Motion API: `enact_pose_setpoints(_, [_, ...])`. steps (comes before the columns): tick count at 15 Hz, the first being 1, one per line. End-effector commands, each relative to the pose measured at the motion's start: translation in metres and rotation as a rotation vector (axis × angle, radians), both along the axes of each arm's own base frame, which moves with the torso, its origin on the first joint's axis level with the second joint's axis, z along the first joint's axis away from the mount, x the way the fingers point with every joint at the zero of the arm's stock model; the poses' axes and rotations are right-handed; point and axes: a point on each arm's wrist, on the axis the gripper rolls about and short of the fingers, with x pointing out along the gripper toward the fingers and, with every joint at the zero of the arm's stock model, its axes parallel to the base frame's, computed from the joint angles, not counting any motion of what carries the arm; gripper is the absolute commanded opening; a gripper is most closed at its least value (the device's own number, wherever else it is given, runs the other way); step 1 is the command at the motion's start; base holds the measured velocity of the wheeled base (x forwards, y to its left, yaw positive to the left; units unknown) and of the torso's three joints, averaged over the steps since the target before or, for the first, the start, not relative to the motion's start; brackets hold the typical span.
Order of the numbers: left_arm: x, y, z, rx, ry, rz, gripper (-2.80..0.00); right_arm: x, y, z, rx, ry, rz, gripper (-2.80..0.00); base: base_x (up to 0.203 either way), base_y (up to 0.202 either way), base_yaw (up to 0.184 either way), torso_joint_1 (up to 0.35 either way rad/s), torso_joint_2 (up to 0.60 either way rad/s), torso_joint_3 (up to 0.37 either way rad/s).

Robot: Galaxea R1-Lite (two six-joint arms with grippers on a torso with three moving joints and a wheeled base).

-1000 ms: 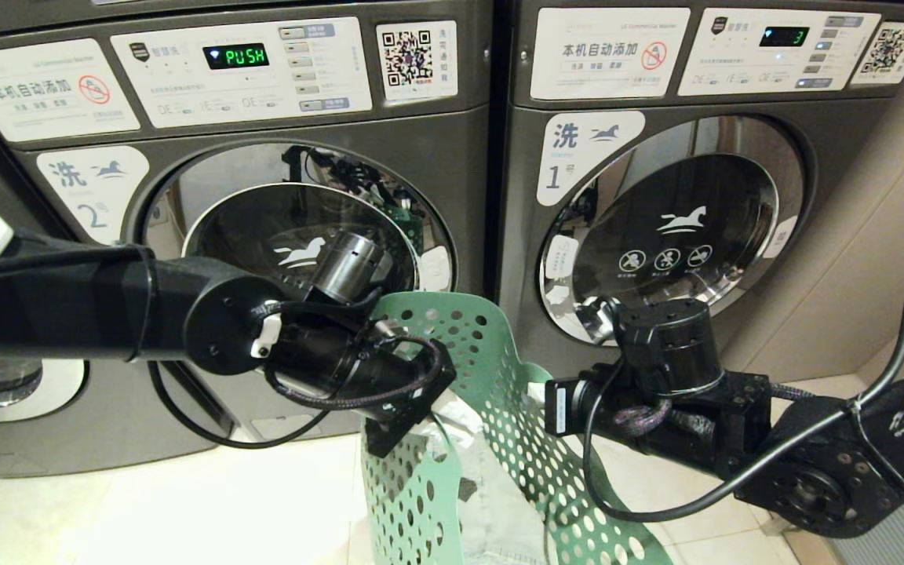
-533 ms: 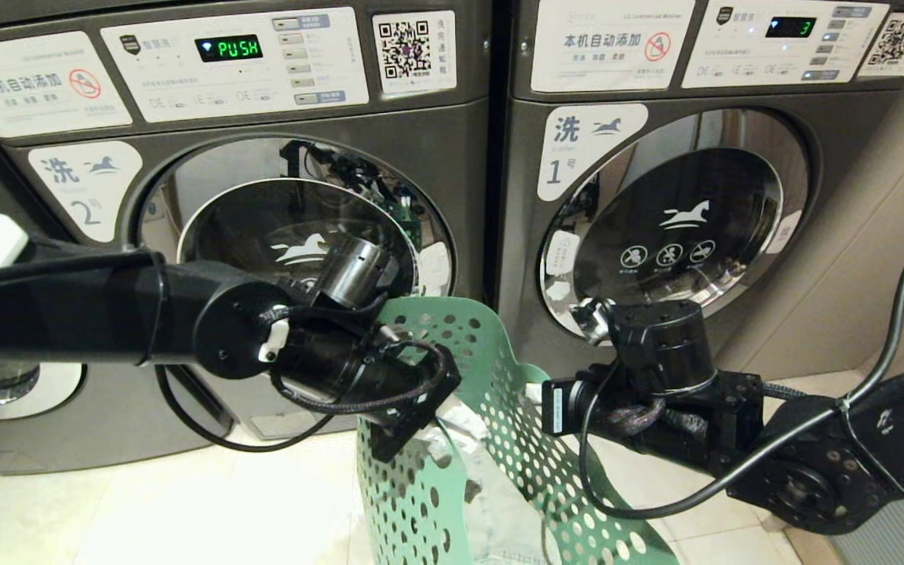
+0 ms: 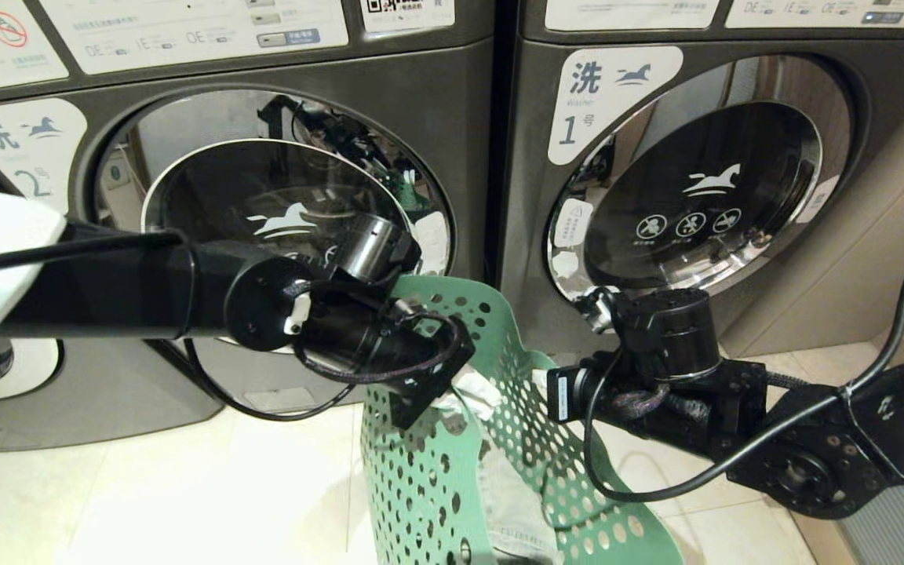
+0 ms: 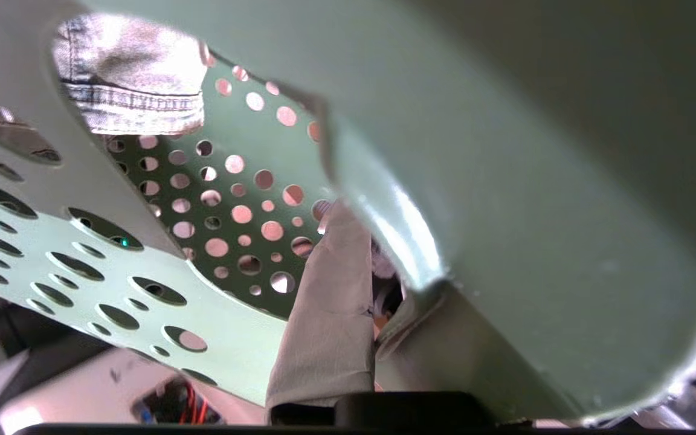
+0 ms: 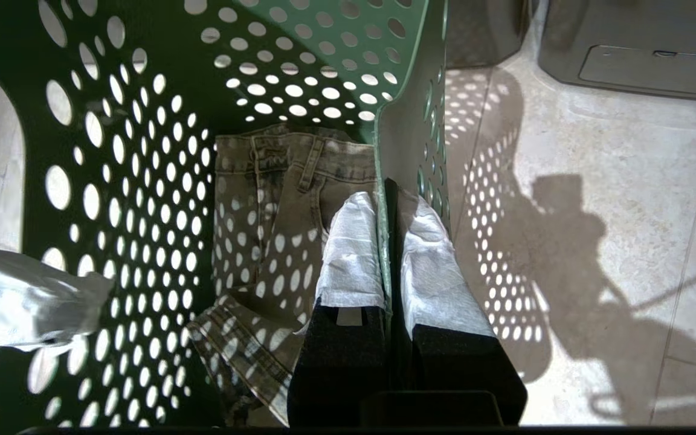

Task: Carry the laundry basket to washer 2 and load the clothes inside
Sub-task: Pick up the clothes basket and put it beside the washing machine

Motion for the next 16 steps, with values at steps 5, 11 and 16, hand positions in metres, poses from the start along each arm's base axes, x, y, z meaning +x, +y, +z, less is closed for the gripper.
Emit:
enact_pose_setpoints(5, [0.019,-0.015,-0.013,0.004,0.003,-0.009,-2.8,0.019,-0.02,0.01,-0.005,-0.05,-0.066,-2.8,0.0,0.0,0.0,0.005,0.0,-0.201])
enact_pose_setpoints(11, [0.042,-0.032,-0.027,0.002,-0.018,-0.02,-2.8,0.029,-0.027,0.011,-0.015,-0.065,-0.093,-2.8,0.0,0.0,0.0,0.001,0.0,-0.198])
enact_pose_setpoints(16, [0.056,-0.045,-0.039,-0.001,-0.032,-0.03,-2.8,0.041,-0.03,0.005,-0.054,-0.078,-0.101,-2.8,0.0,0.0,0.0,0.003,0.0,-0.196])
